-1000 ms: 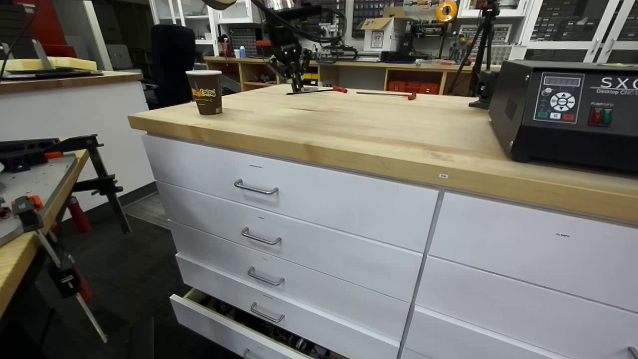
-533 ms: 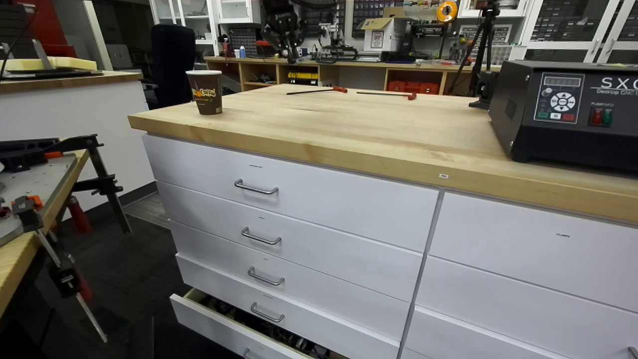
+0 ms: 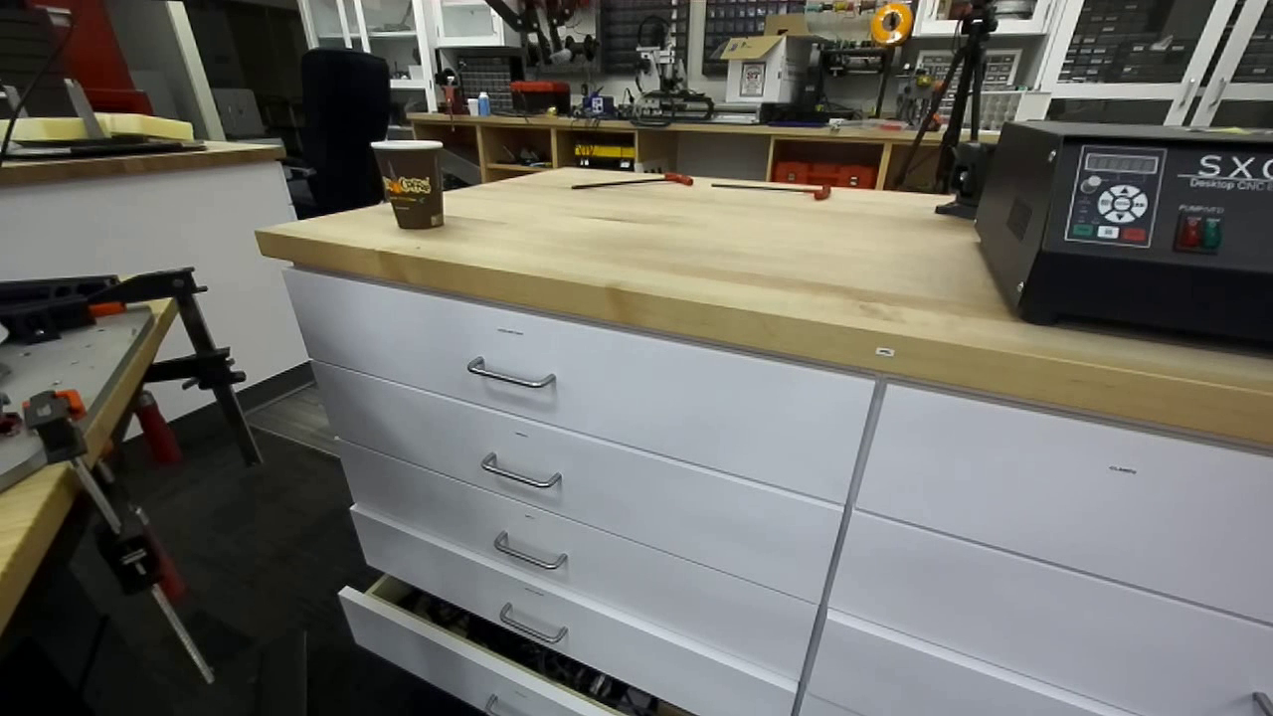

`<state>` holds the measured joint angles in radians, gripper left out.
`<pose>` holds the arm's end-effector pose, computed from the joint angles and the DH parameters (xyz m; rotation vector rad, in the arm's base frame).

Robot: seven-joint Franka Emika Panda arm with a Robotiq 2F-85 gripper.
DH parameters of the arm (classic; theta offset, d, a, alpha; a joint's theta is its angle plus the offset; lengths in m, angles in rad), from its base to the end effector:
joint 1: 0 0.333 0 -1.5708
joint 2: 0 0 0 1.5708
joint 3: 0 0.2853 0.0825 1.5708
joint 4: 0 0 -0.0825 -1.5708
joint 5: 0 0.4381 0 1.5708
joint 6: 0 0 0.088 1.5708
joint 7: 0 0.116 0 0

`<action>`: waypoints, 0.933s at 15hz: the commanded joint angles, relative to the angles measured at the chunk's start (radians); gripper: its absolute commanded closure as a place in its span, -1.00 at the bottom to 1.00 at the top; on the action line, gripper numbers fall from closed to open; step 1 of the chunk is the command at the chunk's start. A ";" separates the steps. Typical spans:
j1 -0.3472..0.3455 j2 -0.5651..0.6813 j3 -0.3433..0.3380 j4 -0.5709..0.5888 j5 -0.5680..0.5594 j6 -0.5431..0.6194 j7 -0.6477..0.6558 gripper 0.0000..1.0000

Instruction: Put the marker in the cup

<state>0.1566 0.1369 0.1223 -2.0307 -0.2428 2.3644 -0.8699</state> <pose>0.6154 0.1709 0.3309 2.3177 1.7666 0.2046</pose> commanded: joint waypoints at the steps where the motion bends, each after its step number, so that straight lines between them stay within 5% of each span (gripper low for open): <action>1: 0.004 -0.202 0.036 -0.210 0.074 0.035 0.113 0.90; 8: 0.086 -0.384 0.082 -0.439 0.210 0.130 0.278 0.90; 14: 0.094 -0.313 0.120 -0.502 0.092 0.353 0.458 0.89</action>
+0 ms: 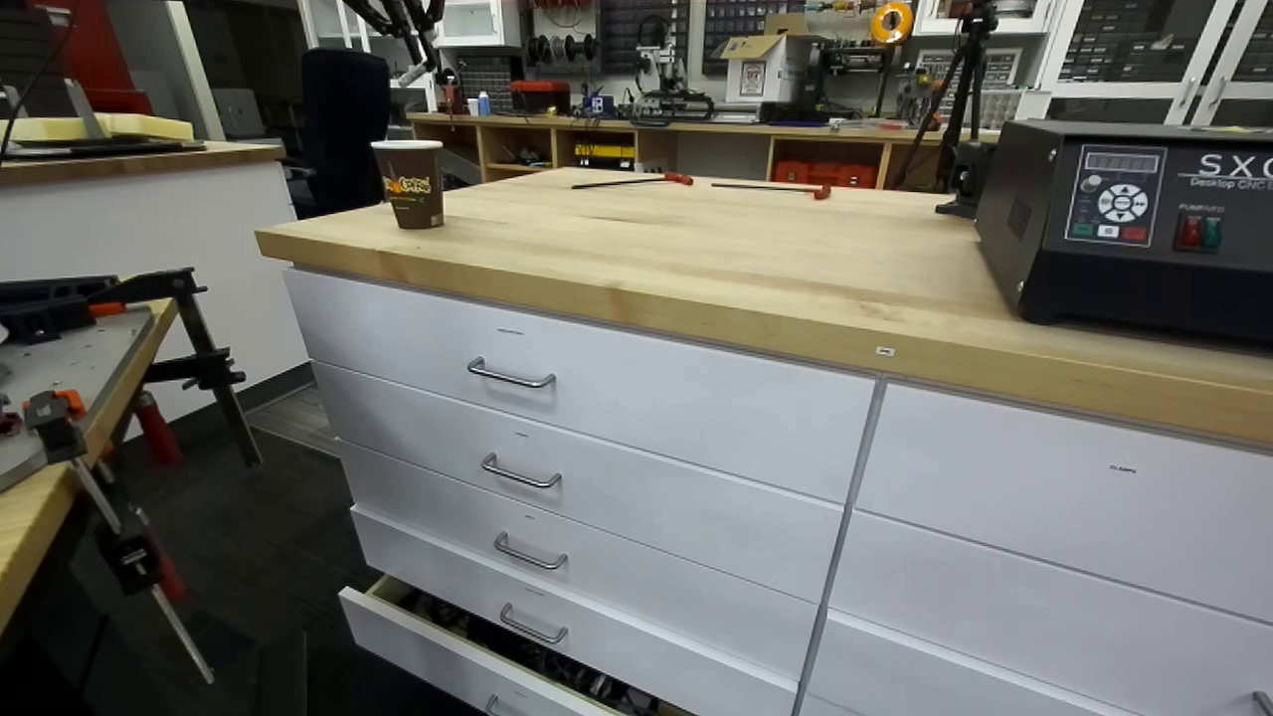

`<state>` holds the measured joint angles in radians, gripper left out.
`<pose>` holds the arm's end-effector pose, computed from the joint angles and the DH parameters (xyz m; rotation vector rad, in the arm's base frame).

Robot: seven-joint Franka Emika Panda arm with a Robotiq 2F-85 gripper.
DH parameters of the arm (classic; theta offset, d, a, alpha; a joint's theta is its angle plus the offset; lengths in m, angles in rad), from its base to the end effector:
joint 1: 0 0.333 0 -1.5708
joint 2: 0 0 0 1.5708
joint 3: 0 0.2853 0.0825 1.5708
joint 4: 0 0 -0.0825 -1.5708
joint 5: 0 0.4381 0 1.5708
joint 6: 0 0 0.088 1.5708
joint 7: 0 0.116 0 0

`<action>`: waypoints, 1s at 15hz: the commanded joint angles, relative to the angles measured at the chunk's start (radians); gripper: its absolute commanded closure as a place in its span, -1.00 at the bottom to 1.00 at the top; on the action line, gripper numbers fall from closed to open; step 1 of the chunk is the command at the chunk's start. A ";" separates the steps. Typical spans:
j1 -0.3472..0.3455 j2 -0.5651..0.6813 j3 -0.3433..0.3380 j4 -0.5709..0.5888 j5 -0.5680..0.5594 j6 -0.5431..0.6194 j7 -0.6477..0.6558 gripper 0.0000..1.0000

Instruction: Put the marker in the cup

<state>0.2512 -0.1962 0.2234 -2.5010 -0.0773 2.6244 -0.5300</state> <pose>0.4683 0.2388 0.3116 2.5861 1.5300 0.4706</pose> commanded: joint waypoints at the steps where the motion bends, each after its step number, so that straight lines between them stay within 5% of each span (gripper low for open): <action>1: -0.007 0.039 0.033 -0.028 -0.111 0.113 0.173 0.89; 7: 0.001 0.142 0.093 0.040 -0.291 0.056 0.423 0.89; 15: 0.019 0.251 0.083 0.152 -0.399 -0.040 0.442 0.89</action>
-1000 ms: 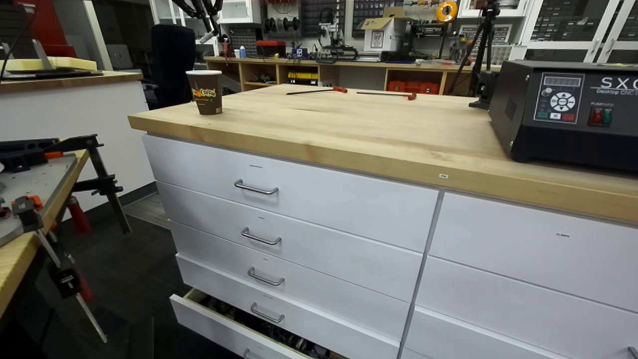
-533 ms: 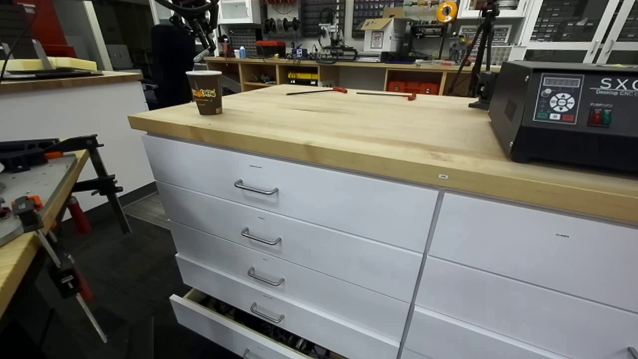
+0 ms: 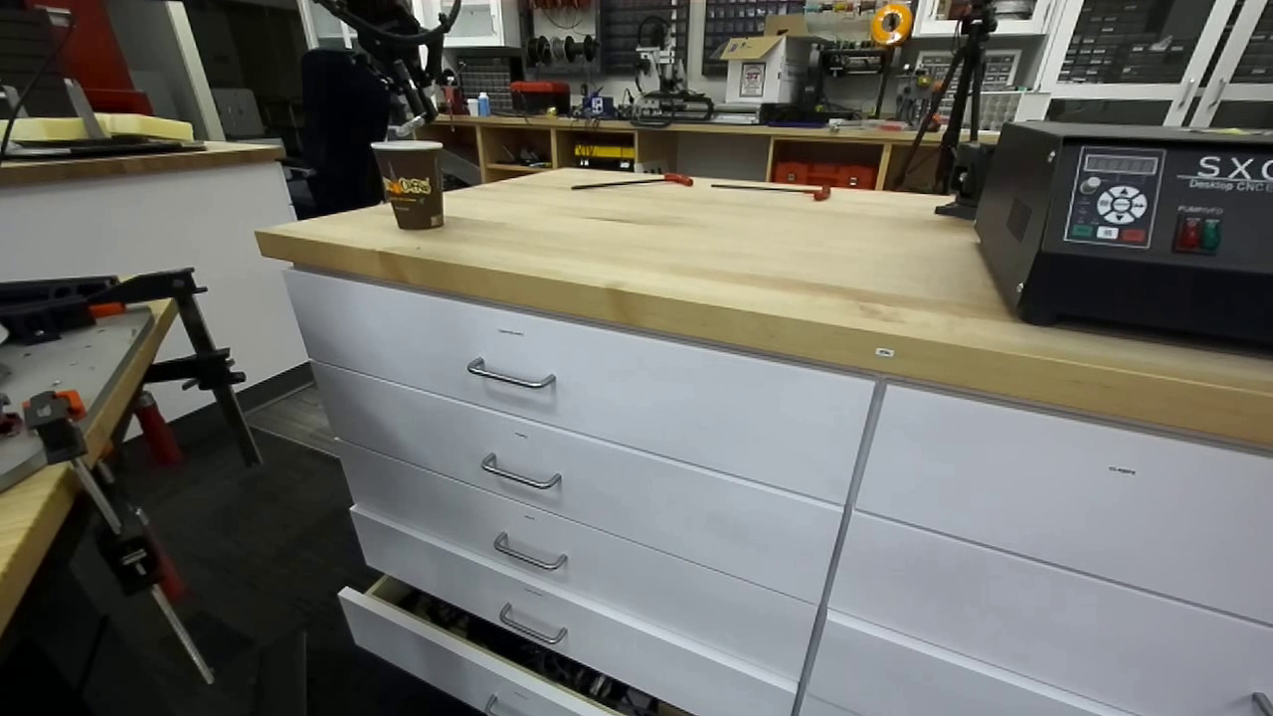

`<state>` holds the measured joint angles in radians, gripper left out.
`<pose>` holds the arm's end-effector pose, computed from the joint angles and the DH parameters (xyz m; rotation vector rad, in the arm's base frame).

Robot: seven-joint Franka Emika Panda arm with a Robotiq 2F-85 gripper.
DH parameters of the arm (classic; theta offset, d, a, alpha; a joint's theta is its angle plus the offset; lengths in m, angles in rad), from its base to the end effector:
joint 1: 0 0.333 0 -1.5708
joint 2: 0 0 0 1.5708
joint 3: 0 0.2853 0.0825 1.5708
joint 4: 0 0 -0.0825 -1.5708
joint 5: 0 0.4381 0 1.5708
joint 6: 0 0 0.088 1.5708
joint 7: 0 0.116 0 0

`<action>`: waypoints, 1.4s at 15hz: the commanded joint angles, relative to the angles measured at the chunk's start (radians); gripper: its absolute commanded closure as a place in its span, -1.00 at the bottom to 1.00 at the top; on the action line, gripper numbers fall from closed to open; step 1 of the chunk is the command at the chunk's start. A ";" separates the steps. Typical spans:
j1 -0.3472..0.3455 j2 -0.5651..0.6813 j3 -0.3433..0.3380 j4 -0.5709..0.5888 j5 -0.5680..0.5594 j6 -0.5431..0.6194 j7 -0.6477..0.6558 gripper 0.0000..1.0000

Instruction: Put the marker in the cup

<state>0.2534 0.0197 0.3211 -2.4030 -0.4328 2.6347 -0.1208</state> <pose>0.4549 0.3054 0.2457 2.5325 1.4705 0.3821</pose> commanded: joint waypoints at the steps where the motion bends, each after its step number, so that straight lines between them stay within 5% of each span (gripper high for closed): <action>1: 0.017 0.042 -0.018 0.062 -0.044 -0.057 0.031 0.89; 21: 0.015 0.026 -0.075 0.154 -0.011 -0.134 0.188 0.89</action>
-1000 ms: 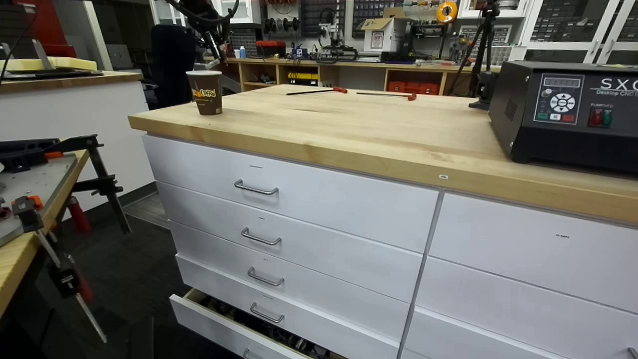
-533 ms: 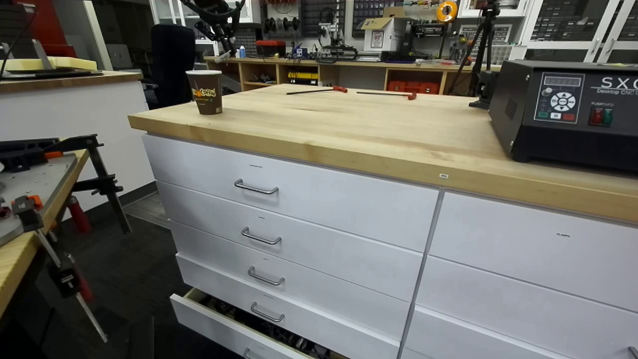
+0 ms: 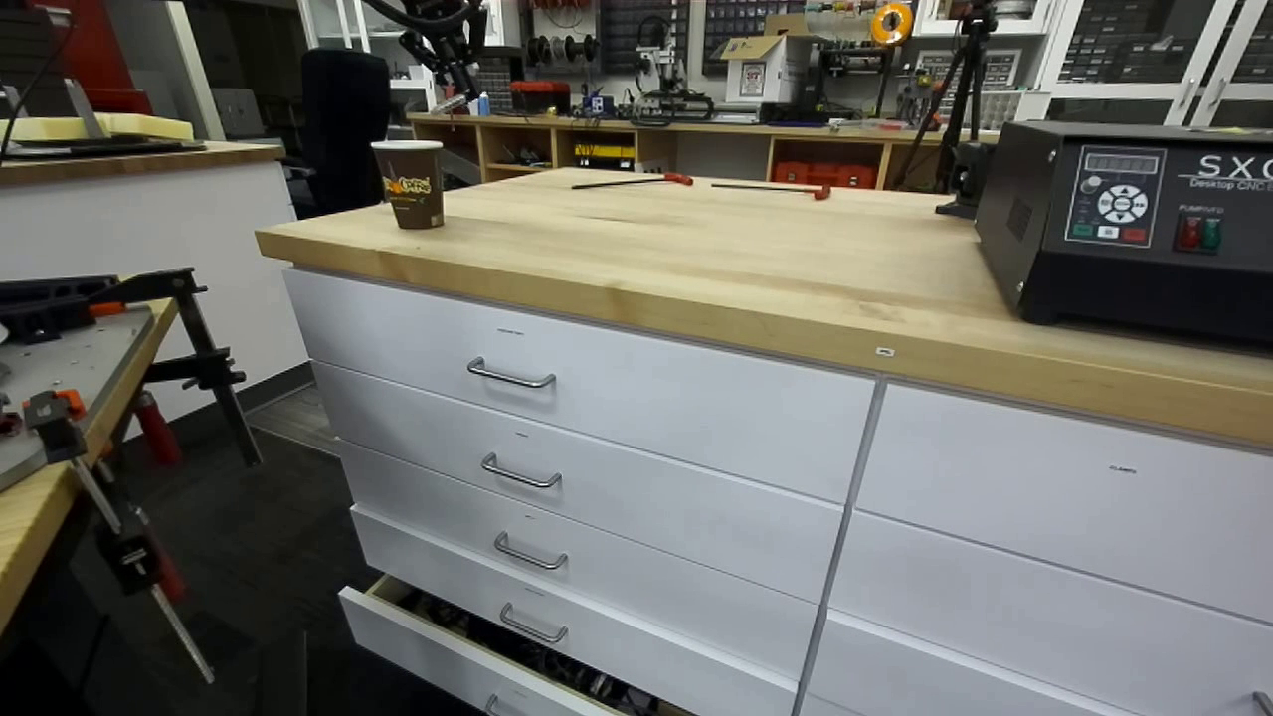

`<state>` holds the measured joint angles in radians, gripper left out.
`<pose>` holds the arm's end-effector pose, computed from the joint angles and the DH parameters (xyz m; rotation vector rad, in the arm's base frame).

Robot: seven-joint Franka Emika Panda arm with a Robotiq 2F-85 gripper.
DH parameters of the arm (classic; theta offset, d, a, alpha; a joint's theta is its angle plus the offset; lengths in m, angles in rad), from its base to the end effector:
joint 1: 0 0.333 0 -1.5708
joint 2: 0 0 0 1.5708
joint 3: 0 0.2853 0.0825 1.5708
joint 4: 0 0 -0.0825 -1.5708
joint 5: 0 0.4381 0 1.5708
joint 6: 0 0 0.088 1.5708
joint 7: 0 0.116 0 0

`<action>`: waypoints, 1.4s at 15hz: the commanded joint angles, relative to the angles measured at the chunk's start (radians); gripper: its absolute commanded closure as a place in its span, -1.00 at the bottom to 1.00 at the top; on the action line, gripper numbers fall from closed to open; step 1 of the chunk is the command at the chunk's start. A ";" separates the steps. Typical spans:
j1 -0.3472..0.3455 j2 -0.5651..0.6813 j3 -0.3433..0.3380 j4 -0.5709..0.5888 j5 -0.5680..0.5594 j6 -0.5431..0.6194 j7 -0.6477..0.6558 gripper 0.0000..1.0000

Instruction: Put the marker in the cup

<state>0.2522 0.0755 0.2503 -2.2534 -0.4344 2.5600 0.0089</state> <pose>0.5151 0.2885 0.2780 2.6716 1.1731 0.4273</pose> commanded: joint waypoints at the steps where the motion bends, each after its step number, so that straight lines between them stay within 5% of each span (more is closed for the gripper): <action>1: 0.018 -0.032 -0.003 0.005 -0.007 -0.068 0.068 0.89; 21: 0.000 -0.166 0.004 -0.092 -0.008 -0.018 0.253 0.89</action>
<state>0.2563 -0.0160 0.2522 -2.2837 -0.4350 2.5326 0.2136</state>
